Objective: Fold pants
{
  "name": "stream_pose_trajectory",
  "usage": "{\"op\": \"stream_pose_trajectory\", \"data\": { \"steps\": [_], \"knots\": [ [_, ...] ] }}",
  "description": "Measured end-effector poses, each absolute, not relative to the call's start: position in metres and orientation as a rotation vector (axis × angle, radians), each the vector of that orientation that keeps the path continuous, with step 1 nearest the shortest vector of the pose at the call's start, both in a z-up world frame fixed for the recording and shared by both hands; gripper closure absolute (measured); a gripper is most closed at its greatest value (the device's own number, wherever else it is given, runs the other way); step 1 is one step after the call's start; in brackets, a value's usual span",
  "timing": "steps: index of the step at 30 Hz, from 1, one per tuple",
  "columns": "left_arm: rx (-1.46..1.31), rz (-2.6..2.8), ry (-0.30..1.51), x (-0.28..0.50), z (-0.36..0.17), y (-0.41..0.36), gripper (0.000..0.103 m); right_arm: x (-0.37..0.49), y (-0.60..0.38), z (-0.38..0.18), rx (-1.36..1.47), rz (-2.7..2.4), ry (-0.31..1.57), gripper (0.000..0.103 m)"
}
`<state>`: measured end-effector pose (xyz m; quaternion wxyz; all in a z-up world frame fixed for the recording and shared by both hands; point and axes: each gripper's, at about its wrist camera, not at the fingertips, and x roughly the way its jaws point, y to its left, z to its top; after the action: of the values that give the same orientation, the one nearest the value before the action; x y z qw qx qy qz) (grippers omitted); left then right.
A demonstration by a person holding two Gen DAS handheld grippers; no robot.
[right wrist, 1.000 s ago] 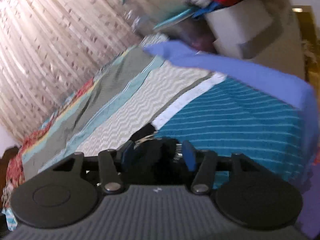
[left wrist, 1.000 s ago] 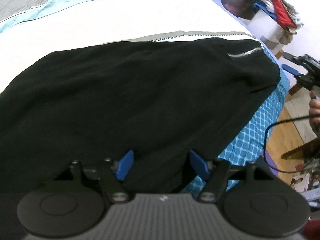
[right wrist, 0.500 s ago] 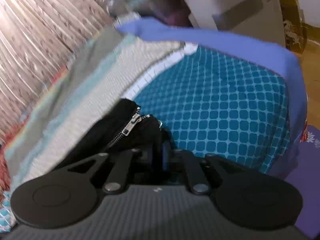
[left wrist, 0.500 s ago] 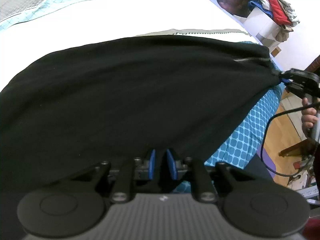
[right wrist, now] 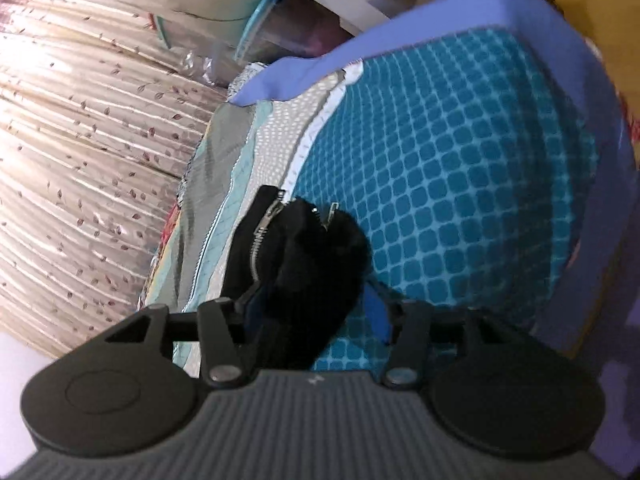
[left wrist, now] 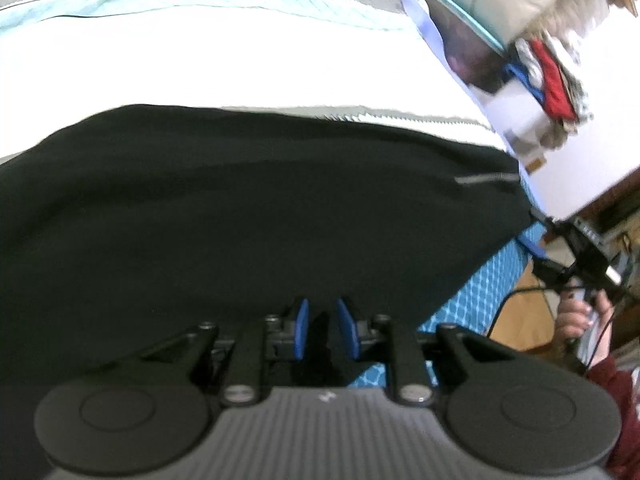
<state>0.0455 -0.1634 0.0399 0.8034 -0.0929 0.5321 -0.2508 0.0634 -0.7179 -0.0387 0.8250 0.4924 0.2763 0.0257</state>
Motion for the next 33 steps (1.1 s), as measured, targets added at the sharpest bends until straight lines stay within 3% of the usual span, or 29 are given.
{"op": "stream_pose_trajectory", "data": {
  "steps": [6, 8, 11, 18, 23, 25, 29, 33],
  "knots": [
    [-0.277, -0.465, 1.134, 0.045, 0.038, -0.14, 0.085, 0.079, -0.707, -0.032, 1.041, 0.038, 0.554, 0.049],
    [-0.293, -0.448, 1.132, 0.043, 0.038, -0.133, 0.085, 0.086, -0.698, -0.027, 0.995, 0.032, 0.585, 0.08],
    [-0.306, -0.442, 1.116, 0.042, 0.041, -0.128, 0.085, 0.084, -0.681, -0.005, 0.899, 0.061, 0.565, 0.081],
    [-0.368, -0.412, 1.085, 0.038, 0.043, -0.114, 0.085, 0.08, -0.564, 0.071, 0.357, 0.349, 0.576, 0.082],
    [-0.397, -0.389, 1.067, 0.027, 0.043, -0.099, 0.085, 0.078, -0.456, 0.055, 0.082, 0.554, 0.686, 0.081],
    [-0.413, -0.369, 1.061, 0.02, 0.042, -0.089, 0.085, 0.08, -0.415, 0.032, 0.005, 0.606, 0.779, 0.076],
    [-0.457, -0.321, 1.033, 0.009, 0.044, -0.064, 0.08, 0.061, -0.364, 0.012, -0.243, 0.654, 0.787, 0.037],
    [-0.512, -0.282, 0.999, -0.006, 0.044, -0.035, 0.076, 0.05, -0.375, 0.041, -0.204, 0.698, 0.759, 0.037]
  ]
}}
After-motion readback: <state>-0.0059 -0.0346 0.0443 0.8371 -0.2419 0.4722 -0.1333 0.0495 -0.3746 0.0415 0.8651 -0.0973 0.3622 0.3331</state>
